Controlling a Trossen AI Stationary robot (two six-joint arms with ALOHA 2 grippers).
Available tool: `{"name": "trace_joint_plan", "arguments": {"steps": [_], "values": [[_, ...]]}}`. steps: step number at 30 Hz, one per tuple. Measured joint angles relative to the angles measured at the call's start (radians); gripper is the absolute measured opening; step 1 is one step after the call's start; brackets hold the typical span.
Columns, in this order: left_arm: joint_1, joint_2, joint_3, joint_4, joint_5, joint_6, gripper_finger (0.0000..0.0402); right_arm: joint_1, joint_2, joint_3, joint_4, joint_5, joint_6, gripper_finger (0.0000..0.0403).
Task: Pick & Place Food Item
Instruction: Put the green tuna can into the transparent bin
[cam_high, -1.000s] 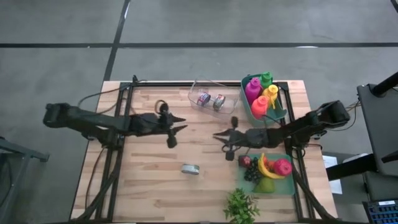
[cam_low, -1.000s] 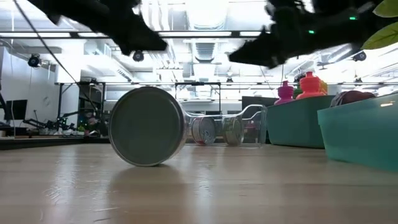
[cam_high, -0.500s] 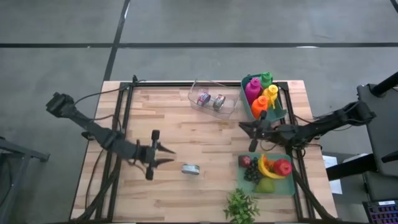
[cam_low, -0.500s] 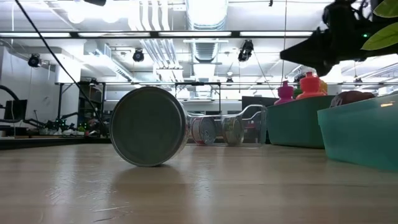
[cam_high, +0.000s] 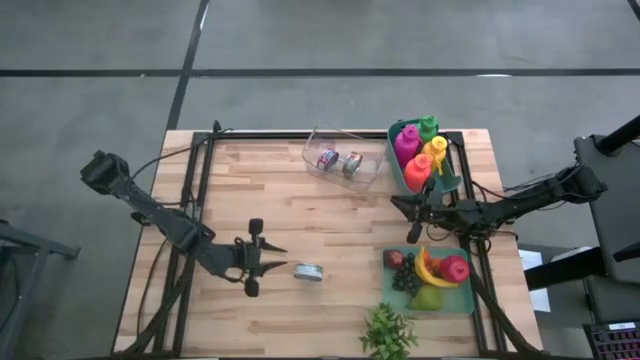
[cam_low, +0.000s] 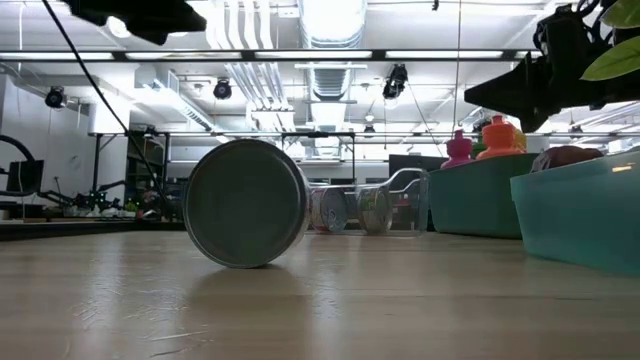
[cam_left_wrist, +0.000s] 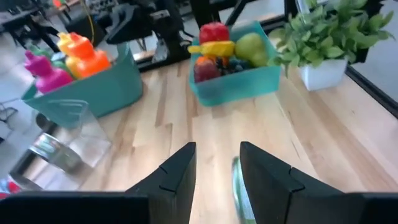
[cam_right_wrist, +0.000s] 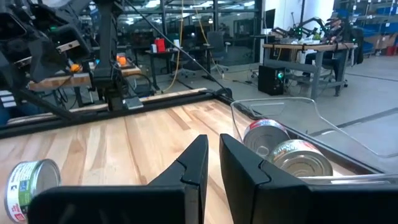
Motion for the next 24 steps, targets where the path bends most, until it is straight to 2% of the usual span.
{"name": "trace_joint_plan", "arguments": {"steps": [7,11,16,24], "values": [[0.003,0.056,0.000,0.010,0.000,-0.031,0.0129,0.000,0.020,0.000,0.000,-0.001,0.000,0.0038],[0.011,0.086,0.000,0.078,-0.004,-0.041,0.0129,0.000,0.023,0.000,0.000,-0.001,0.000,0.0038],[0.047,0.156,0.000,0.173,-0.040,-0.211,0.0129,0.000,0.022,0.000,0.000,-0.001,0.000,0.0038],[0.061,0.201,0.000,0.064,-0.060,-0.247,0.0129,0.000,0.022,0.000,0.000,-0.002,0.000,0.0038]]}}
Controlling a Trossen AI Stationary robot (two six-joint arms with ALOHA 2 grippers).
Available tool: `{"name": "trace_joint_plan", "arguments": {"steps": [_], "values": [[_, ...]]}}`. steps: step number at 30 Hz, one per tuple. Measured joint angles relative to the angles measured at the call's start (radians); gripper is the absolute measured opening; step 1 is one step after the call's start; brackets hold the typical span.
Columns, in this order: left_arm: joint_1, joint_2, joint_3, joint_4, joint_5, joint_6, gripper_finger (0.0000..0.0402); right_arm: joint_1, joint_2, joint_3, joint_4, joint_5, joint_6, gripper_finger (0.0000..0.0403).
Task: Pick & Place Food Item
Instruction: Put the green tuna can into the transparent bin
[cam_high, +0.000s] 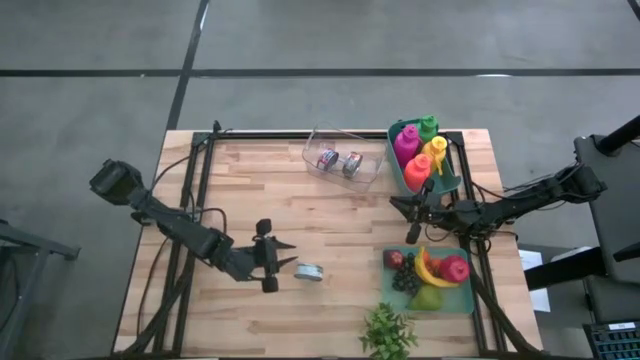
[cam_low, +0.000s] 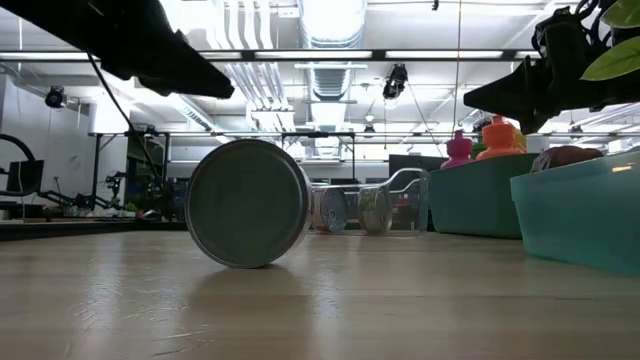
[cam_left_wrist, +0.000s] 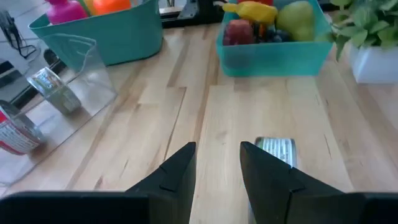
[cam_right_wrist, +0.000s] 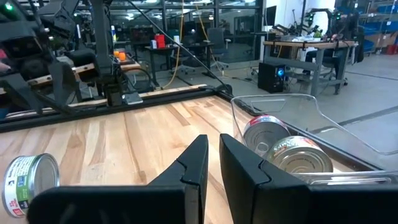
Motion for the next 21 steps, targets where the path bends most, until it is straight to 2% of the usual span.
{"name": "trace_joint_plan", "arguments": {"steps": [8,21], "values": [[0.000,-0.021,0.000,0.048,-0.007,-0.075,0.0129,0.000,0.000,0.000,0.000,-0.002,0.000,0.0038],[0.005,-0.028,0.000,0.093,-0.022,-0.077,0.0129,0.000,0.000,0.000,0.000,-0.001,0.000,0.0038]]}}
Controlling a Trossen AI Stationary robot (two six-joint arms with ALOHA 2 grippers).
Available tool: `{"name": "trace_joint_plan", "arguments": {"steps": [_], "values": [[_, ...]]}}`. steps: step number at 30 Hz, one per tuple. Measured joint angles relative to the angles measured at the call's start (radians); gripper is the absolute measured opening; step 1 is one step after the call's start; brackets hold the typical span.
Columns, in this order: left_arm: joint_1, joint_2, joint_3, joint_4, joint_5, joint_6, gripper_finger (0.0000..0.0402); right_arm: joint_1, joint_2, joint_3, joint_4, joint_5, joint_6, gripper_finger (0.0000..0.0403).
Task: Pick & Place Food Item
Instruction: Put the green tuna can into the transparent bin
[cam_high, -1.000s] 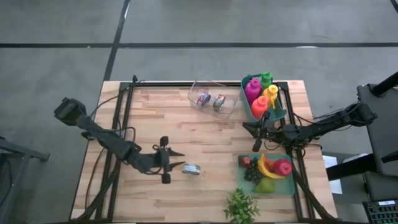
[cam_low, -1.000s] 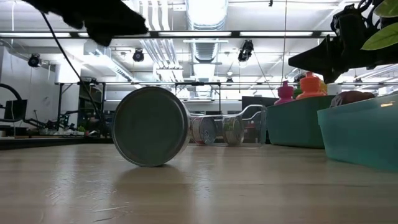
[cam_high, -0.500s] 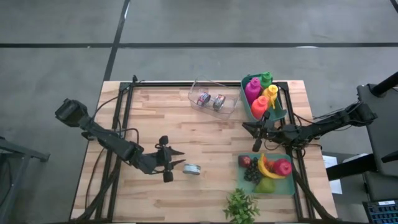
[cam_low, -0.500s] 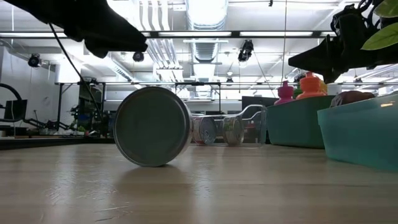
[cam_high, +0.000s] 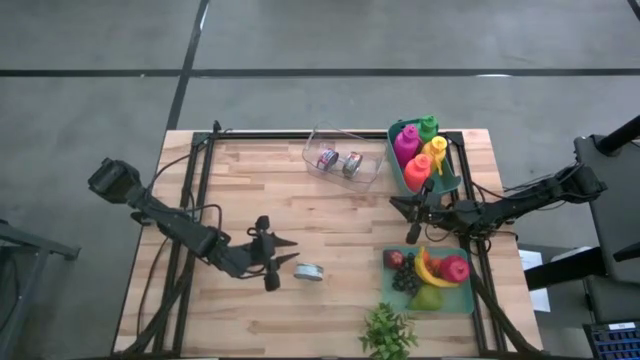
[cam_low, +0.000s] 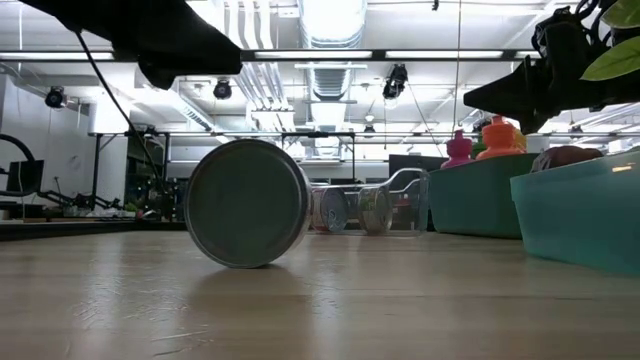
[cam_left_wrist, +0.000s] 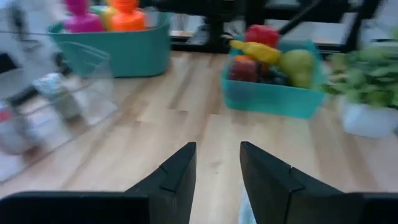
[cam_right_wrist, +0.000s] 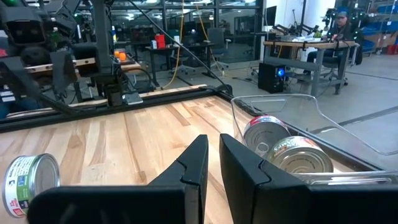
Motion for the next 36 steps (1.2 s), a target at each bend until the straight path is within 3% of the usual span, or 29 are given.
{"name": "trace_joint_plan", "arguments": {"steps": [3,13,28,32,36], "values": [[0.001,0.000,0.000,-0.015,-0.060,-0.017,0.0129,0.000,0.000,0.000,0.000,0.000,0.000,0.0038],[0.004,0.007,0.000,0.009,-0.033,-0.054,0.0140,0.000,0.000,0.000,0.000,0.000,0.000,0.0038],[0.004,0.066,0.000,0.012,0.007,-0.020,0.0325,0.000,0.000,0.000,0.000,0.001,0.000,0.0038],[0.004,0.090,0.000,0.013,0.106,-0.018,0.0349,0.000,0.000,0.000,0.000,0.001,0.000,0.0038],[0.005,0.118,0.000,0.004,0.125,-0.016,0.0353,0.000,0.000,0.000,0.000,0.001,0.000,0.0038]]}}
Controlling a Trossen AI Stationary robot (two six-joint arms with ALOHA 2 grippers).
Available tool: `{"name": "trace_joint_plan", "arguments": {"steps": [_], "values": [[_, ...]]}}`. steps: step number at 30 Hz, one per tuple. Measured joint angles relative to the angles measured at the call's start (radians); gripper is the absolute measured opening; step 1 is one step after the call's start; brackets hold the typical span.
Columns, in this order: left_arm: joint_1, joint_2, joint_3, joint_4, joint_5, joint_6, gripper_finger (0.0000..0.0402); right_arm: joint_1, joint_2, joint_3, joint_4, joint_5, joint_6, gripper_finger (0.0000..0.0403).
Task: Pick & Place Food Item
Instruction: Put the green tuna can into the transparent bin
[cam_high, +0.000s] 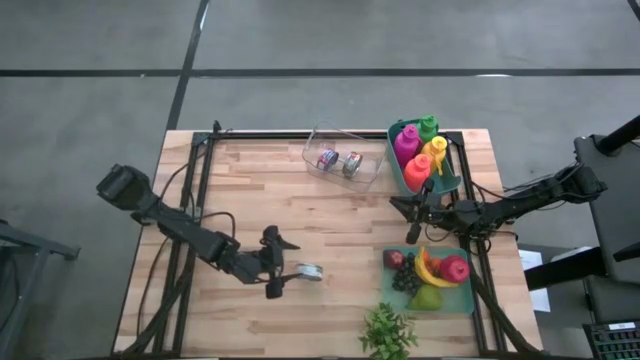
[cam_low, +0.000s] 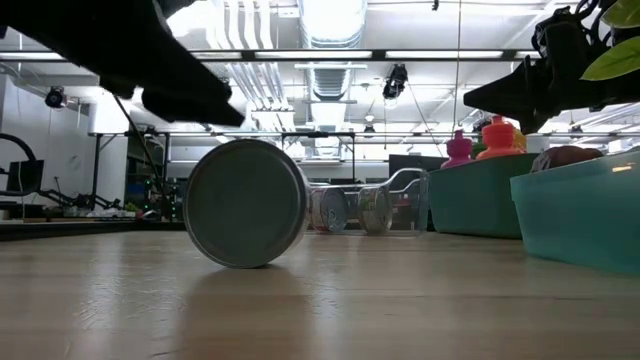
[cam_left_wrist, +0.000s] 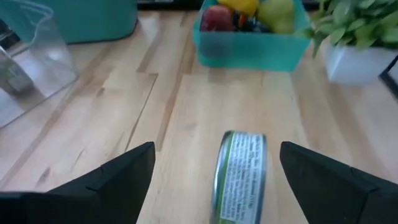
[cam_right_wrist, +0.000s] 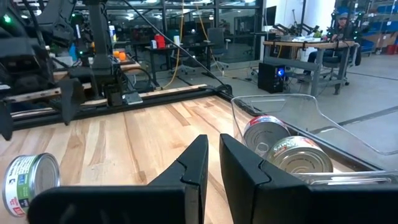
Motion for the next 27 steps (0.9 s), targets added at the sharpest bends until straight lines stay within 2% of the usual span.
{"name": "trace_joint_plan", "arguments": {"steps": [5,14,24,27], "values": [[0.012,0.043,0.000,0.002,0.004,-0.005,0.0353,0.000,0.000,0.000,0.000,0.000,0.000,0.0038],[0.039,0.106,0.000,0.031,0.081,-0.013,0.0353,0.000,0.000,0.000,0.000,0.000,0.000,0.0038],[0.084,0.204,0.000,0.049,0.116,-0.099,0.0353,0.000,0.000,0.000,0.000,0.000,0.000,0.0038],[0.104,0.224,0.000,0.079,0.142,-0.085,0.0343,0.000,0.000,0.000,0.000,0.000,0.000,0.0038]]}}
